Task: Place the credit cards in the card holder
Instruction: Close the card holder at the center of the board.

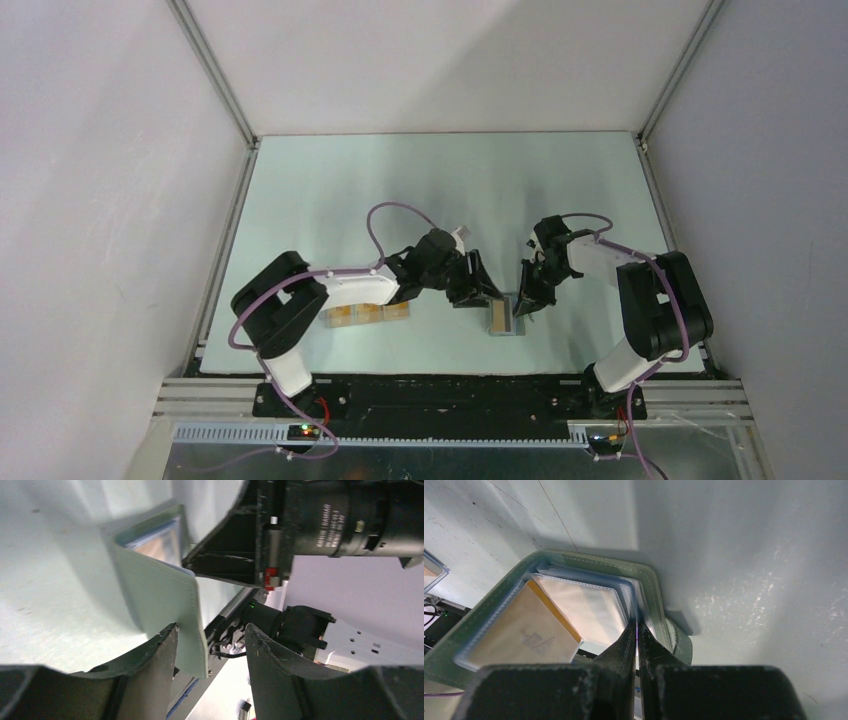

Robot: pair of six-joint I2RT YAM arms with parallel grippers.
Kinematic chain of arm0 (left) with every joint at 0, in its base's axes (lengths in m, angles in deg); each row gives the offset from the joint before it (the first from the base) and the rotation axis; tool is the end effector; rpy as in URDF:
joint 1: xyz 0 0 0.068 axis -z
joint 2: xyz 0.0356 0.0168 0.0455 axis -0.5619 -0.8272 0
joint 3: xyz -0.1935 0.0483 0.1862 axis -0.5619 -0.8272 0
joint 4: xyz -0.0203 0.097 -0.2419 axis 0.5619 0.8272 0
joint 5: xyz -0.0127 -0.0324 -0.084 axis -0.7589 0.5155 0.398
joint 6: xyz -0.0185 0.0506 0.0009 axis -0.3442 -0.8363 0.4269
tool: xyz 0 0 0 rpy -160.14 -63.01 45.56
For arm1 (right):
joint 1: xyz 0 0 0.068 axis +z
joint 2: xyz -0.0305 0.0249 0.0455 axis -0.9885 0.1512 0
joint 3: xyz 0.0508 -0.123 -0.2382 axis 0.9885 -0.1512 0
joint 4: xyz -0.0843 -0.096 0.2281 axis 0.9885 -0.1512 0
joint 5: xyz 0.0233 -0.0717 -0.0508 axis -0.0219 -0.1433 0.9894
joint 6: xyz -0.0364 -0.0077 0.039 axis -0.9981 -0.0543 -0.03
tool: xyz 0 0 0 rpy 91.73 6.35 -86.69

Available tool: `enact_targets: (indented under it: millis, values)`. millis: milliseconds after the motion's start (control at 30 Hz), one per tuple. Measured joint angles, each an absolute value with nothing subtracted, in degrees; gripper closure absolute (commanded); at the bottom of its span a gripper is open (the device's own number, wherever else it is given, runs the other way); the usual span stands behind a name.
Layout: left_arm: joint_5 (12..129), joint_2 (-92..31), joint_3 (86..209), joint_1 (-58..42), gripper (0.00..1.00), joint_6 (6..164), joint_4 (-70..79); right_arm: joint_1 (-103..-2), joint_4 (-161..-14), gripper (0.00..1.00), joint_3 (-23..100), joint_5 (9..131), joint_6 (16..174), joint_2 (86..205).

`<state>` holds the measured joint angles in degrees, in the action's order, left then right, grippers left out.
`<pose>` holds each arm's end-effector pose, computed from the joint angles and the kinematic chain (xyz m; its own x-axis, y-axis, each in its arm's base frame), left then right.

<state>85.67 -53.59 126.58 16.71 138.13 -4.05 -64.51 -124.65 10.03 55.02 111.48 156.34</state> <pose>0.2129 -0.2844 0.1725 -0.9859 -0.0995 -0.1348 0.0568 0.5584 -0.8277 0.2435 0.0881 0.1415 -0.9962 0.0793 0.0356 0.0869 0.9091 0.4074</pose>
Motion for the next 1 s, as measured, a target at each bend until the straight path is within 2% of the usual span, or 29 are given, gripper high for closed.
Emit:
enact_targets:
  millis: [400, 633, 767, 900, 1000]
  values:
    - [88.55, -61.59, 130.6, 19.15, 0.43, 139.95, -9.52, -64.49, -124.67, 0.9, 9.92, 54.84, 111.48, 156.08]
    - [88.33, -64.43, 130.58, 19.29, 0.53, 141.56, -10.79, -65.51, -126.92, 0.84, 9.33, 57.29, 111.44, 150.14]
    - [88.14, -65.89, 130.67, 19.31, 0.6, 142.87, -13.39, -68.2, -127.95, 0.76, 9.33, 57.45, 111.46, 145.79]
    - [87.96, -68.43, 131.41, 19.31, 0.76, 144.34, -15.31, -70.19, -128.65, 0.69, 9.33, 57.31, 111.46, 143.91]
    - [87.66, -69.59, 131.43, 19.31, 0.88, 145.1, -15.51, -71.46, -129.26, 0.67, 9.33, 57.27, 111.13, 143.73]
